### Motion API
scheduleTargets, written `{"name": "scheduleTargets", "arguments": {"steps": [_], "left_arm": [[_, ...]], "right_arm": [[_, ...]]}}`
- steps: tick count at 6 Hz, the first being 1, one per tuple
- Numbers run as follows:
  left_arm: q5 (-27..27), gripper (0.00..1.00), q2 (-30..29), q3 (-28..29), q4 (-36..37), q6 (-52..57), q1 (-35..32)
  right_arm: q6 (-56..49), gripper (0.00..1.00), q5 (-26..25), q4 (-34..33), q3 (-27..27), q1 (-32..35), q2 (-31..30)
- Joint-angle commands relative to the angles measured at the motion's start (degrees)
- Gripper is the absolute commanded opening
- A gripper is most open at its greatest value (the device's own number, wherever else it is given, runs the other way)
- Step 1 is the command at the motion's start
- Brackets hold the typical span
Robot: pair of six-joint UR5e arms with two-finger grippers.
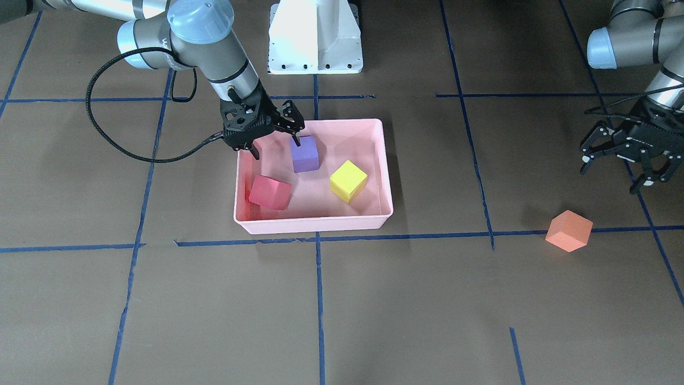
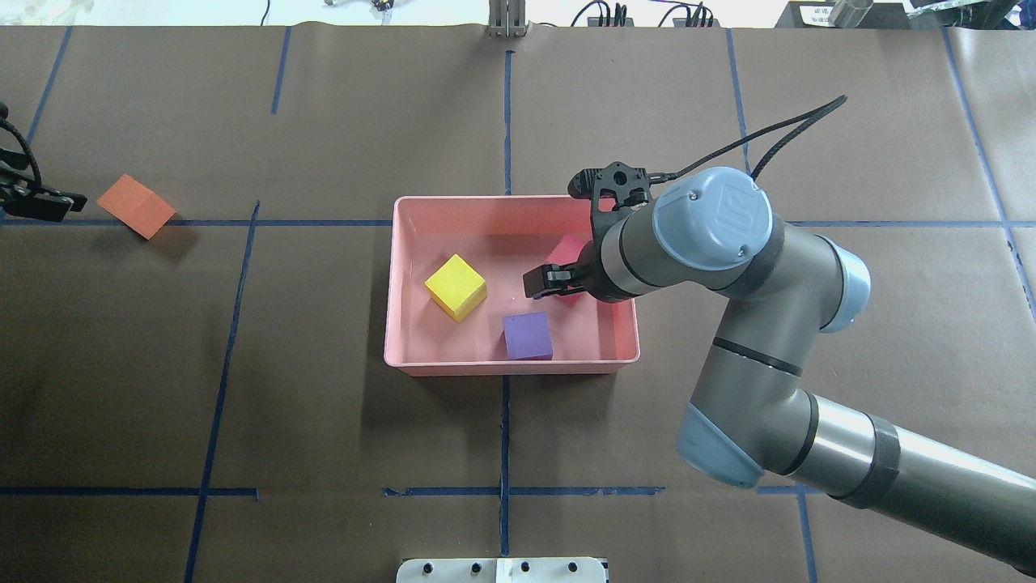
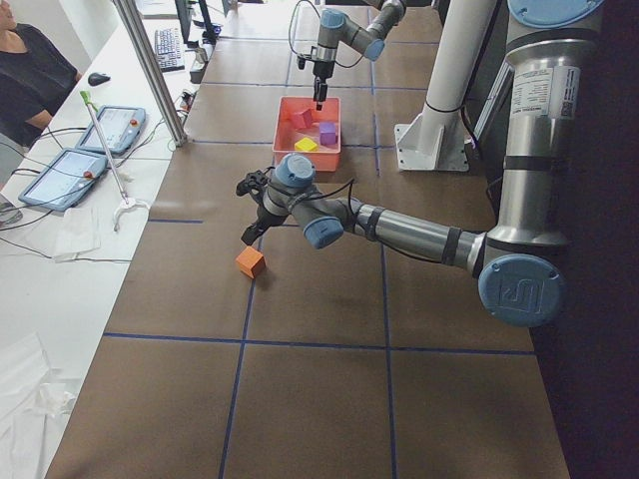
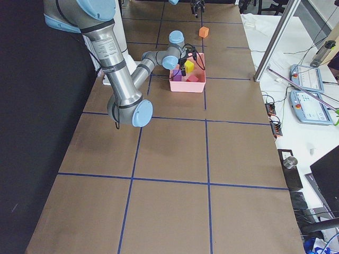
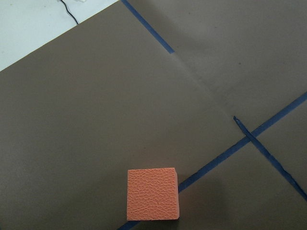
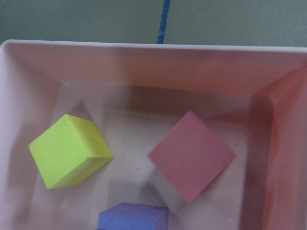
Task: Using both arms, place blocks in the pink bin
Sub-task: 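Carry pink cube into bin with right gripper while left reaches orange cube, then grasp the orange cube with the left gripper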
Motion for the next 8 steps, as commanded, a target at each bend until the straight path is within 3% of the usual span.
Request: {"name": "scheduleTargets", "arguments": {"steps": [1,3,8], "left_arm": [[-2.8,1.0,-4.8,8.1,-0.3,2.5,0.1],[-2.9,1.0,-8.8,16.7,-0.5,1.1,0.3],[-5.5,1.0,-11.8,21.2,-0.8,-3.2,4.9]], "right_arm": [[-0.1,1.0,0.8,-4.2,8.6,1.6,-5.4],[-0.4,1.0,1.2,-6.7,11.0,1.8,-8.0],[-0.3,1.0,1.1,-6.7,10.9,1.5,-8.2]]}}
